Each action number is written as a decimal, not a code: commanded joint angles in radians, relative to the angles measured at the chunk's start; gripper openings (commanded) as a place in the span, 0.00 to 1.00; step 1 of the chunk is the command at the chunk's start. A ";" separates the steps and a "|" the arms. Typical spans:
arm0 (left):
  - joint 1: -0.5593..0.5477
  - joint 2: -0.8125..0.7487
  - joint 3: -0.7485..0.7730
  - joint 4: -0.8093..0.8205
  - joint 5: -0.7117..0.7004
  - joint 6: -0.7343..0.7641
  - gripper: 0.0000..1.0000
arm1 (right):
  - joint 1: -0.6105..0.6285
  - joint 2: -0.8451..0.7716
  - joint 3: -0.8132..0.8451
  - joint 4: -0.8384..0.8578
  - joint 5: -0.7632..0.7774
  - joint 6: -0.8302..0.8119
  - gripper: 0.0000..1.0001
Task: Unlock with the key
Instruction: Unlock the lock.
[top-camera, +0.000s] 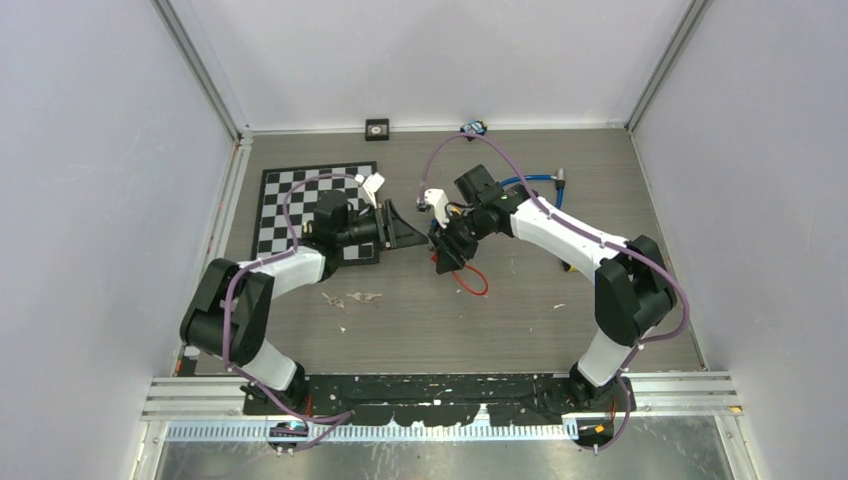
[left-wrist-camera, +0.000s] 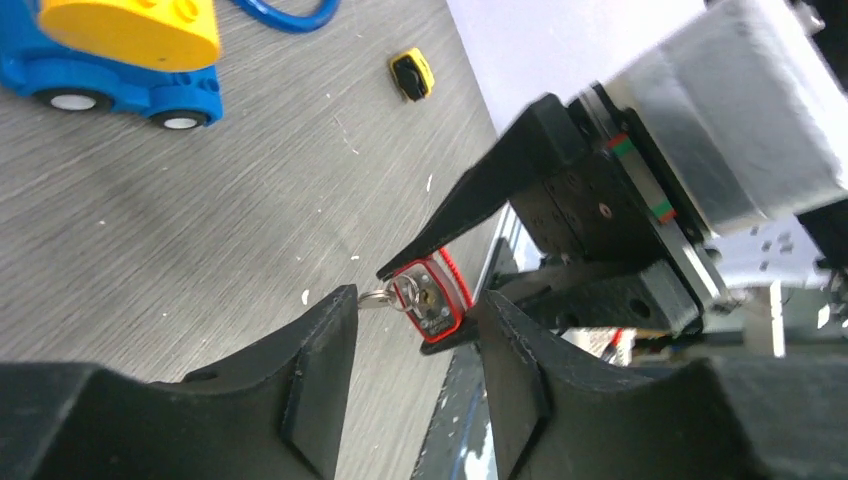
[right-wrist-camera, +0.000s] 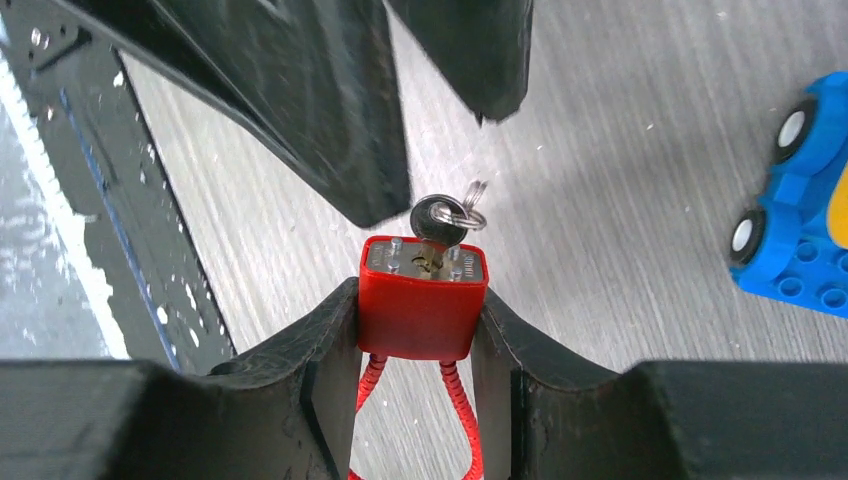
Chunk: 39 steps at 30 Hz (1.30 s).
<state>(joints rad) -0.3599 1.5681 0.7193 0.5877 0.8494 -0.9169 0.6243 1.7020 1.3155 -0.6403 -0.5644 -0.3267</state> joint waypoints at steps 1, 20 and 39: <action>0.000 -0.101 0.028 -0.070 0.129 0.332 0.52 | -0.003 -0.104 0.018 -0.102 -0.113 -0.167 0.01; -0.089 -0.410 0.165 -1.226 0.357 2.291 0.41 | 0.072 -0.073 0.058 -0.413 -0.470 -0.338 0.01; -0.204 -0.466 0.109 -1.189 0.260 2.492 0.27 | 0.096 0.013 0.109 -0.429 -0.497 -0.319 0.01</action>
<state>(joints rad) -0.5556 1.0924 0.8295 -0.6052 1.1172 1.5059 0.7101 1.7092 1.3735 -1.0569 -1.0138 -0.6491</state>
